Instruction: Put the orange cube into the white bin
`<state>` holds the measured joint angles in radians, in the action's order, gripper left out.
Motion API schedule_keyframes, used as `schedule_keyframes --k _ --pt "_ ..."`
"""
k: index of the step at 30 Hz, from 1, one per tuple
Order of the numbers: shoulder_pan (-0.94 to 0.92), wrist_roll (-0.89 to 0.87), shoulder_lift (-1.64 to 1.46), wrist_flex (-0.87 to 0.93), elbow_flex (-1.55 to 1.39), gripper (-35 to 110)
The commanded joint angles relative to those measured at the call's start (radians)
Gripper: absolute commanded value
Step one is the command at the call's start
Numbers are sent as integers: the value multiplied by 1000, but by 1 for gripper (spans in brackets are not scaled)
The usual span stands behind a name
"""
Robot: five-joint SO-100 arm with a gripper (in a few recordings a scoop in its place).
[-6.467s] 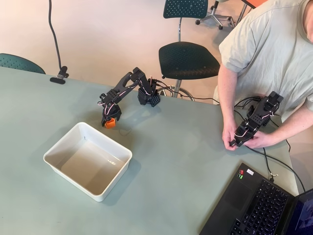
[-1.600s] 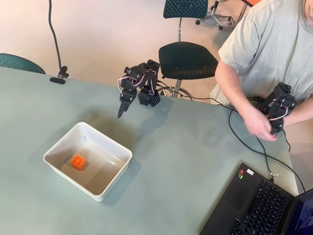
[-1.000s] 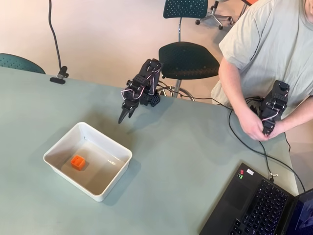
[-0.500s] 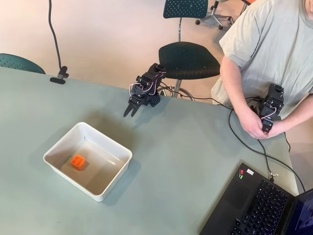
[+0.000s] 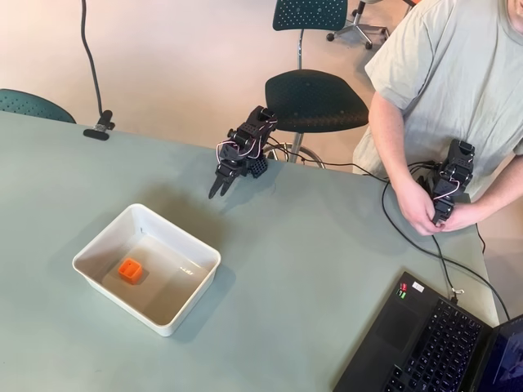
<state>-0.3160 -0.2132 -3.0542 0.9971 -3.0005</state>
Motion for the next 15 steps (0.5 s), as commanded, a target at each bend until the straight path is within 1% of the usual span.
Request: schedule_keyframes --k 1,15 --pt "2 -5 2 5 3 21" --pt "8 11 -11 21 -31 20"
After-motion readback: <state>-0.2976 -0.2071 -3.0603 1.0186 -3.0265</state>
